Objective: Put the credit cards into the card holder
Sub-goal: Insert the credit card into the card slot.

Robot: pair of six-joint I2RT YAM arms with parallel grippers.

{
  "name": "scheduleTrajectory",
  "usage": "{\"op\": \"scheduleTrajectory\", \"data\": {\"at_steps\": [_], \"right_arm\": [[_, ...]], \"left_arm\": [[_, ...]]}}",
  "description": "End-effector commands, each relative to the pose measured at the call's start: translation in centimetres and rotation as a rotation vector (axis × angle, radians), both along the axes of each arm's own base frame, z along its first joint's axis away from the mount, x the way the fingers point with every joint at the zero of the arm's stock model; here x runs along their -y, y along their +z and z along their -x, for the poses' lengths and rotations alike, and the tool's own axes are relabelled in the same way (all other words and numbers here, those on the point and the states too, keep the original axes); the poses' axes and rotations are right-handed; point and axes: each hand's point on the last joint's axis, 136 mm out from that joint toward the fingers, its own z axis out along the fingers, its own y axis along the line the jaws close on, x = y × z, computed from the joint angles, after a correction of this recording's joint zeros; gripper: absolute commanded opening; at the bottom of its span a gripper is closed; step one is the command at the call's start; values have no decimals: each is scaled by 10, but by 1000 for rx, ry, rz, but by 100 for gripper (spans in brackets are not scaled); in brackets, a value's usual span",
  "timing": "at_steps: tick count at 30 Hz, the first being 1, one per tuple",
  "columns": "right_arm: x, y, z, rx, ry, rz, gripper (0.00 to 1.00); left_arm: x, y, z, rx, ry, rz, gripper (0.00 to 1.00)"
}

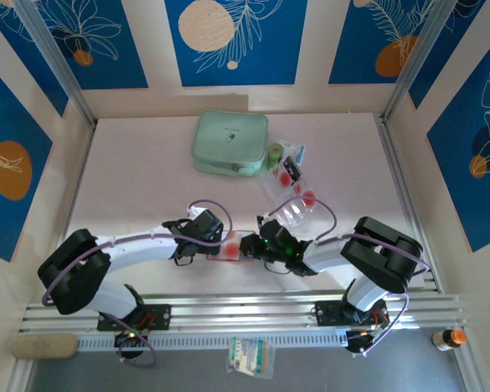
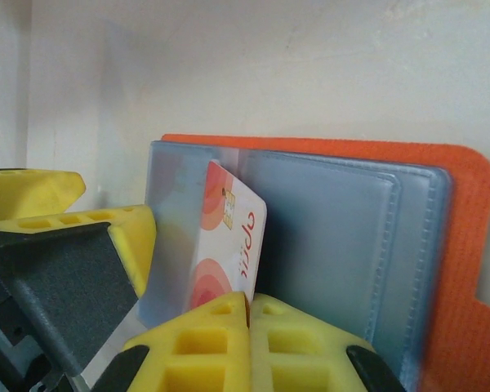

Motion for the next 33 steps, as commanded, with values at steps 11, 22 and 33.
{"op": "scheduleTrajectory", "data": {"at_steps": [11,22,33], "right_arm": [[9,-16,9,-83,-13,98,0],[6,-21,8,-139,6,114,0],[-8,-26,9,-186,55,108,0]], "left_arm": [[-9,-5,9,-22,-3,-36,100],[-9,-6,9,-22,-1,-31,100],[-9,-6,9,-20,-1,-30,100]]}}
